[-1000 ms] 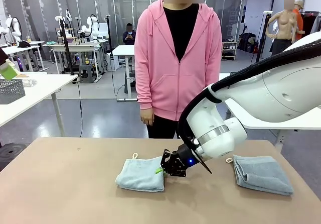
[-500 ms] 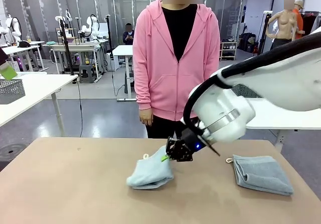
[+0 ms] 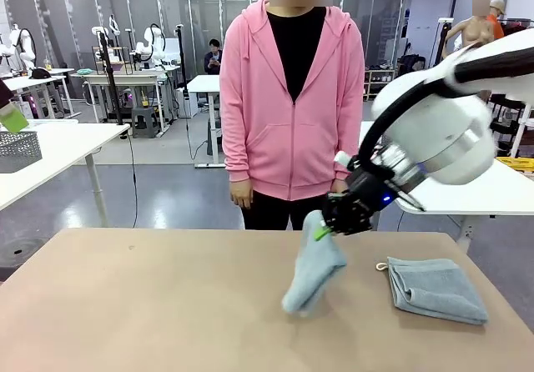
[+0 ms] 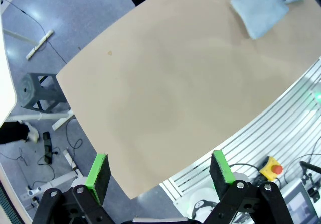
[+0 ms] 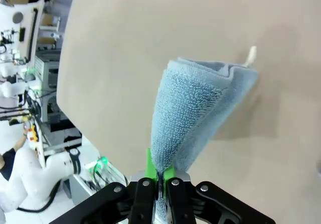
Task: Fold the towels and place them in the basket.
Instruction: Stack the folded Towel with hook on the right side of the table.
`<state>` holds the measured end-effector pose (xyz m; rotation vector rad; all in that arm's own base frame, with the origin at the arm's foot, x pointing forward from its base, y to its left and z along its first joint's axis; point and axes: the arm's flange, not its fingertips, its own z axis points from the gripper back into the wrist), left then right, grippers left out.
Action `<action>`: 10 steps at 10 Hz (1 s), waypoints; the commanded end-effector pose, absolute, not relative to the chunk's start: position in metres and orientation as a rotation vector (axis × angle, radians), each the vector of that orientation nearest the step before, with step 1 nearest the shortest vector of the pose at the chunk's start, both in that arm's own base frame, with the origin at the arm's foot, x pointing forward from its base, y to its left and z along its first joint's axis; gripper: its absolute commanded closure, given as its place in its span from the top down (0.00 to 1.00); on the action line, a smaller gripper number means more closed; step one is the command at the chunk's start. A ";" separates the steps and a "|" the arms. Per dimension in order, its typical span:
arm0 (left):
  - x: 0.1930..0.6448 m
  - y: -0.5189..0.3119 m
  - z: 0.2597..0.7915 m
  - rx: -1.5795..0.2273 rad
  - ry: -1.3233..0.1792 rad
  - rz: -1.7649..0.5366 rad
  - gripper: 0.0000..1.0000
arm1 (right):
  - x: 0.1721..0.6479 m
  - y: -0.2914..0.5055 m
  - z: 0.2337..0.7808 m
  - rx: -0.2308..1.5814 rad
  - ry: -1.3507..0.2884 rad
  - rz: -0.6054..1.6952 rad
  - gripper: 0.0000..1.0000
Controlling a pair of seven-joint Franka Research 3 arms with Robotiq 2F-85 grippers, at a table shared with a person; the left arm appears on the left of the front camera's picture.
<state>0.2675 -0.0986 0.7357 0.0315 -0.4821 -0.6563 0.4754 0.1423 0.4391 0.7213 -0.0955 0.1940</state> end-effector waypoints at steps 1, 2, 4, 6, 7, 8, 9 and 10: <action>0.267 -0.098 0.734 0.033 -0.490 -0.664 1.00 | 0.473 0.107 0.466 0.662 -0.047 0.243 0.05; 0.267 -0.098 0.734 0.033 -0.490 -0.664 1.00 | 0.474 0.084 0.476 0.652 -0.059 0.231 0.05; 0.267 -0.098 0.734 0.033 -0.490 -0.664 1.00 | 0.478 0.030 0.487 0.652 -0.076 0.215 0.05; 0.267 -0.098 0.734 0.033 -0.490 -0.664 1.00 | 0.497 -0.011 0.479 0.662 -0.098 0.217 0.05; 0.267 -0.098 0.734 0.033 -0.490 -0.664 1.00 | 0.504 -0.027 0.475 0.649 -0.105 0.235 0.05; 0.267 -0.098 0.734 0.033 -0.490 -0.664 1.00 | 0.507 -0.040 0.473 0.623 -0.107 0.257 0.05; 0.267 -0.098 0.734 0.033 -0.490 -0.664 1.00 | 0.513 -0.048 0.471 0.596 -0.102 0.251 0.05; 0.267 -0.098 0.734 0.033 -0.490 -0.664 1.00 | 0.517 -0.052 0.469 0.604 -0.107 0.264 0.05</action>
